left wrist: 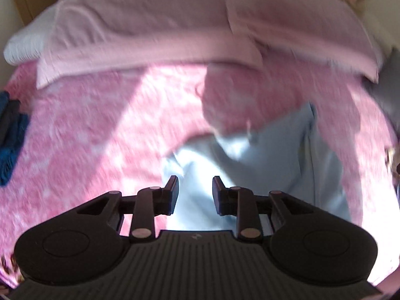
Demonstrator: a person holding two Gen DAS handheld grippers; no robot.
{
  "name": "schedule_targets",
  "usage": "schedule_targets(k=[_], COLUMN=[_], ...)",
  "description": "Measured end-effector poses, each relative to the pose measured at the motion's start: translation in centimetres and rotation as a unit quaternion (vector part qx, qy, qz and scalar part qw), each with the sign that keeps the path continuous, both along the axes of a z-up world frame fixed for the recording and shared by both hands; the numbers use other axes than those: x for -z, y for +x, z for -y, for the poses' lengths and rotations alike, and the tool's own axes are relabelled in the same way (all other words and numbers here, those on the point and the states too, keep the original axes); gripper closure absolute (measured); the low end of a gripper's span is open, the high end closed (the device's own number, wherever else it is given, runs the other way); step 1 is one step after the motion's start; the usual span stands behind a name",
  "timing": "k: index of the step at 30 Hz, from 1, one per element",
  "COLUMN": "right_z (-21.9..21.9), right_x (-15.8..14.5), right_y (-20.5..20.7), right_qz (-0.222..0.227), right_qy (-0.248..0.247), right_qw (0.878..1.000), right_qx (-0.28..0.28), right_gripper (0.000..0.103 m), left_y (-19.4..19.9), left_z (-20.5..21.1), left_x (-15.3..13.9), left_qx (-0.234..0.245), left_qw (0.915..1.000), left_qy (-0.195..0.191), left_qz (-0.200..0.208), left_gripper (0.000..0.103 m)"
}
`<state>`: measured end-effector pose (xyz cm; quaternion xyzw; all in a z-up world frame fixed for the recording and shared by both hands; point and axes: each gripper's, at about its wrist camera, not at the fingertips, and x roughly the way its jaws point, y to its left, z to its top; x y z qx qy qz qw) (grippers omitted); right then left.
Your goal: Fold clothes
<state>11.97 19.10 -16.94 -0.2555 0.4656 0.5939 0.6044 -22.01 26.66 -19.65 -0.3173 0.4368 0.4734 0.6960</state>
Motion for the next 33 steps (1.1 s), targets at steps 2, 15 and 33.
schedule_targets(k=[2, 15, 33], right_z=[2.1, 11.1, 15.6], right_x=[0.9, 0.8, 3.6], right_y=[-1.1, -8.7, -12.6], right_qz=[0.005, 0.035, 0.076], right_qy=[-0.024, -0.035, -0.057], right_qw=[1.000, 0.996, 0.995], right_qx=[-0.015, -0.068, -0.035], right_gripper=[0.046, 0.046, 0.046], left_y=[0.7, 1.7, -4.2], left_z=[1.4, 10.7, 13.7], left_x=[1.3, -0.8, 1.1], left_qx=[0.012, 0.053, 0.027], left_qw=[0.9996, 0.9969, 0.9983], left_qy=[-0.023, -0.025, -0.020], left_qz=[-0.011, -0.053, -0.048], left_gripper=[0.079, 0.070, 0.063])
